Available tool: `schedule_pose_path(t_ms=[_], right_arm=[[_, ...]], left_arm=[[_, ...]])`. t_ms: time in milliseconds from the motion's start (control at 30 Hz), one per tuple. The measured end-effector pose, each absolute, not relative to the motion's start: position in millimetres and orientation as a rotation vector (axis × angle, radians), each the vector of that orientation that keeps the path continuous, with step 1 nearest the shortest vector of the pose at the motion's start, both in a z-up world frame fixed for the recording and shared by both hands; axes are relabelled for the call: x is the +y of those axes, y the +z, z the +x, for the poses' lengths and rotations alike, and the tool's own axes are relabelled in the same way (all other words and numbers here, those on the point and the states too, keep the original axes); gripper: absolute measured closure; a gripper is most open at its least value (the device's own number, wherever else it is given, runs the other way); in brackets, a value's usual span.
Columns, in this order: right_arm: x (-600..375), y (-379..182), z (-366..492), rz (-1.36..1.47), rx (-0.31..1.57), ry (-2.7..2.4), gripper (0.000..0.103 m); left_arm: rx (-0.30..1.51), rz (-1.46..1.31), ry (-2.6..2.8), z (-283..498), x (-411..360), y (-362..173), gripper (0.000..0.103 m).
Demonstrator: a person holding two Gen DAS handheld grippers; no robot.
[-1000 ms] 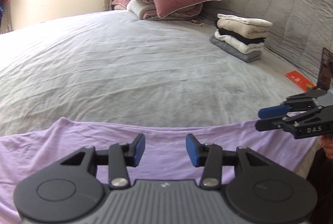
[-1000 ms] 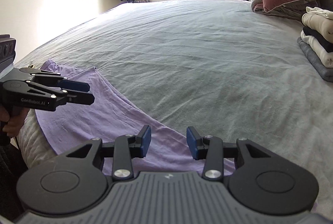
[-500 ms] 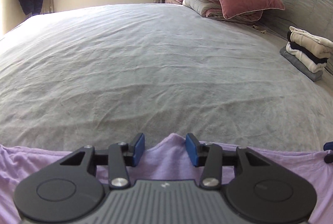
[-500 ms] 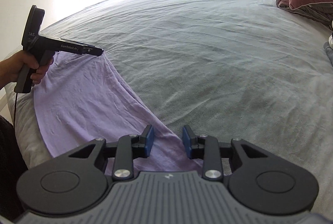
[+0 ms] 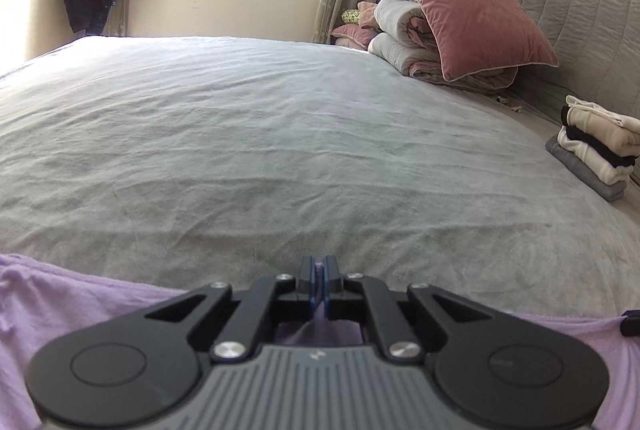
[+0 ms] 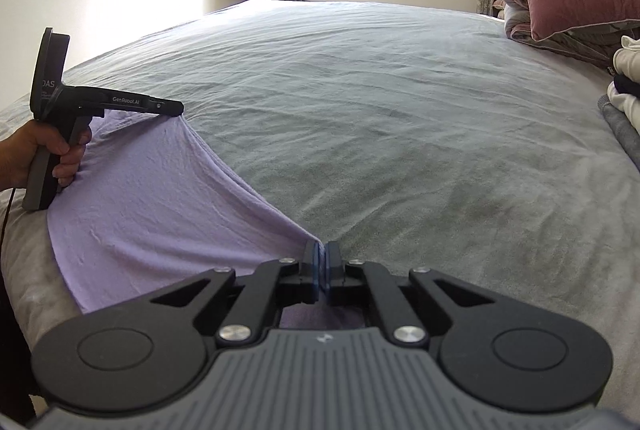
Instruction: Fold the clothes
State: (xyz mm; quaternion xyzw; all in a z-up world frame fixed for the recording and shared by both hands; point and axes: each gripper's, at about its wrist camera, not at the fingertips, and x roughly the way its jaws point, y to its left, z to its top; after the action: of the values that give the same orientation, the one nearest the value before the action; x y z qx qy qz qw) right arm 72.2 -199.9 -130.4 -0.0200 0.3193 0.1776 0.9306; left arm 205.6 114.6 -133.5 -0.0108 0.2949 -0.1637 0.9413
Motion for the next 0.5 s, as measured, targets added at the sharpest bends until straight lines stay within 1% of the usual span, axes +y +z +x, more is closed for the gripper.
schedule_pose_path(t_ms=[33, 100, 133, 167, 200, 267, 433, 500], right_arm=[[-202, -131, 72, -0.021, 0.648, 0.358, 0.100], [-206, -130, 70, 0.020, 0.639, 0.345, 0.093], [-209, -126, 68, 0.039, 0.639, 0.331, 0.081], [-212, -122, 65, 0.043, 0.633, 0.308, 0.073], [-215, -116, 60, 0.036, 0.616, 0.280, 0.072], [-226, -105, 47, 0.041, 0.584, 0.234, 0.070], [-243, -97, 18, 0.075, 0.579, 0.145, 0.070], [-240, -100, 10, 0.093, 0.588, 0.138, 0.070]], left_arm=[[0.605, -0.014, -0.328, 206, 114, -133, 0.096], [0.605, 0.000, -0.315, 204, 113, -130, 0.093], [0.600, 0.016, -0.297, 201, 111, -126, 0.083], [0.596, 0.028, -0.277, 198, 110, -122, 0.067], [0.588, 0.037, -0.262, 194, 107, -117, 0.061], [0.574, 0.052, -0.262, 184, 101, -107, 0.054], [0.550, 0.057, -0.359, 148, 72, -87, 0.046], [0.537, 0.044, -0.432, 128, 56, -85, 0.045]])
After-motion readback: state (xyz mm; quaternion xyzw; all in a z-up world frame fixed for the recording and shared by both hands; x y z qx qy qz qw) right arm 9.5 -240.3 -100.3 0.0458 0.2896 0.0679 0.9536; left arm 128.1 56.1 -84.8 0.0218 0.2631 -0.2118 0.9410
